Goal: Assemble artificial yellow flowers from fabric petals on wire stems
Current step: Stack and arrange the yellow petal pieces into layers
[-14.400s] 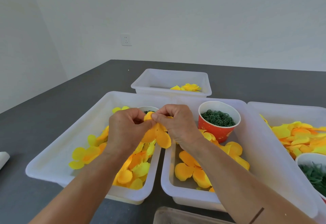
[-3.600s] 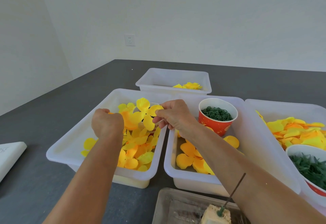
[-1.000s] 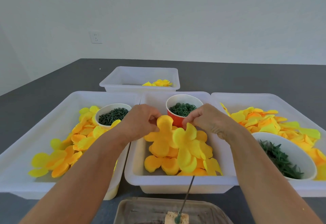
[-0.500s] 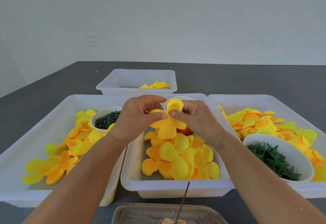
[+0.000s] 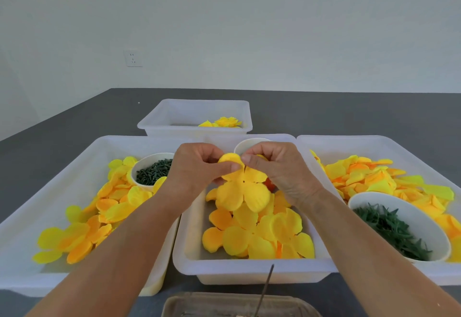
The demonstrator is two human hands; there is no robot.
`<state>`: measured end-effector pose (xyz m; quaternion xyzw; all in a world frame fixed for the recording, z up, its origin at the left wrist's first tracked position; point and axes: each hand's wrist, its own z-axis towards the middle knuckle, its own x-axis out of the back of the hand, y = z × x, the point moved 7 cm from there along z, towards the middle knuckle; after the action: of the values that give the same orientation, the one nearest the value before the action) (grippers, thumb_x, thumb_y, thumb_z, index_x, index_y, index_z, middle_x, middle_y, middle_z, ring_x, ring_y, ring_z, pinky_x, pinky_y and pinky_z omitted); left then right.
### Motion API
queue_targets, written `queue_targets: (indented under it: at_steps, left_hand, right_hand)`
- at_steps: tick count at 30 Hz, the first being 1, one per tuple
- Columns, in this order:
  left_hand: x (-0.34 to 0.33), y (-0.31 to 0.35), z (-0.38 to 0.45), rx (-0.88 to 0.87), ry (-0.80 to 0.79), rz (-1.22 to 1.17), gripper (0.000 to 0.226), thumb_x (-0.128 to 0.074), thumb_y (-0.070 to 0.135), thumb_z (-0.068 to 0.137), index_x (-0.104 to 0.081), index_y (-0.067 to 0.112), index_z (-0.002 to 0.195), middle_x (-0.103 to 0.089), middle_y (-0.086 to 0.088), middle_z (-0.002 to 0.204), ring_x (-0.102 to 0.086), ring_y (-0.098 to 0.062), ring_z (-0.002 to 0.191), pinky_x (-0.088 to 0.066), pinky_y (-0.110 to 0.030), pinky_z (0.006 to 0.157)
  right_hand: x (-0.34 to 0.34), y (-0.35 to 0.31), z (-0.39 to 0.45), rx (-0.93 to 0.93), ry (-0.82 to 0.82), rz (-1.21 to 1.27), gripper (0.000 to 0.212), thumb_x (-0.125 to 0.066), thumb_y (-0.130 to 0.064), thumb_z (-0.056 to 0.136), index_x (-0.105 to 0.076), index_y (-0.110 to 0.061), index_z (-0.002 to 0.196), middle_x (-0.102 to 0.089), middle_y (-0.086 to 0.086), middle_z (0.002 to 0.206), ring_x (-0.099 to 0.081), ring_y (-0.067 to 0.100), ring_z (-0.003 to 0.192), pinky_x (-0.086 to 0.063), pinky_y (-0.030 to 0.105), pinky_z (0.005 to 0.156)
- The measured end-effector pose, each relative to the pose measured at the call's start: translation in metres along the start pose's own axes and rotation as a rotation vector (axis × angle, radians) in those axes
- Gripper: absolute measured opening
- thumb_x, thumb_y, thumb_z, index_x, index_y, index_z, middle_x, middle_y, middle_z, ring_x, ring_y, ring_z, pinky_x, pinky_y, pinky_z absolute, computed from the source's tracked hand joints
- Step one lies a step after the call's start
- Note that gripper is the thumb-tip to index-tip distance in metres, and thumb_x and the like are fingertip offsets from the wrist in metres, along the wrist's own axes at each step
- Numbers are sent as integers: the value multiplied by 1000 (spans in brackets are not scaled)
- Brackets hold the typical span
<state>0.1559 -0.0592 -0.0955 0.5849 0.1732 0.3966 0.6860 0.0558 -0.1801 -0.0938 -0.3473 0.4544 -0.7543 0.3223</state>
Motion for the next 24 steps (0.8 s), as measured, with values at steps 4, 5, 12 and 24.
queue_targets:
  at_steps: [4, 5, 12, 24]
  left_hand:
    - [-7, -5, -1, 153, -112, -322, 4, -74, 12, 61, -73, 16, 58, -72, -6, 66, -69, -17, 61, -57, -26, 58]
    - [-5, -6, -1, 159, -109, -305, 12, -73, 6, 64, -73, 15, 57, -71, -5, 65, -68, -17, 60, -58, -27, 59]
    - [-3, 28, -9, -390, 148, 544, 21, -77, 0, 68, -57, 3, 59, -46, 2, 53, -44, -14, 45, -37, -24, 49]
    - [-18, 1, -4, 183, -25, -280, 17, -59, 12, 88, -67, 2, 76, -64, -19, 71, -57, -23, 66, -50, -29, 61]
  right_hand:
    - [3, 0, 2, -15, 33, 41, 13, -66, -15, 86, -69, -20, 75, -66, -11, 66, -57, 2, 64, -46, 21, 61]
    - [1, -1, 1, -6, 13, 22, 9, -66, -15, 86, -69, -17, 78, -65, -14, 64, -56, -2, 61, -44, 16, 58]
    - [-14, -7, -5, 133, 40, -342, 11, -68, -12, 84, -70, -3, 78, -57, -5, 63, -47, -1, 56, -35, 8, 57]
    - [0, 1, -4, -89, 142, 149, 16, -59, -10, 89, -65, 4, 85, -59, 25, 79, -50, 25, 76, -45, 38, 71]
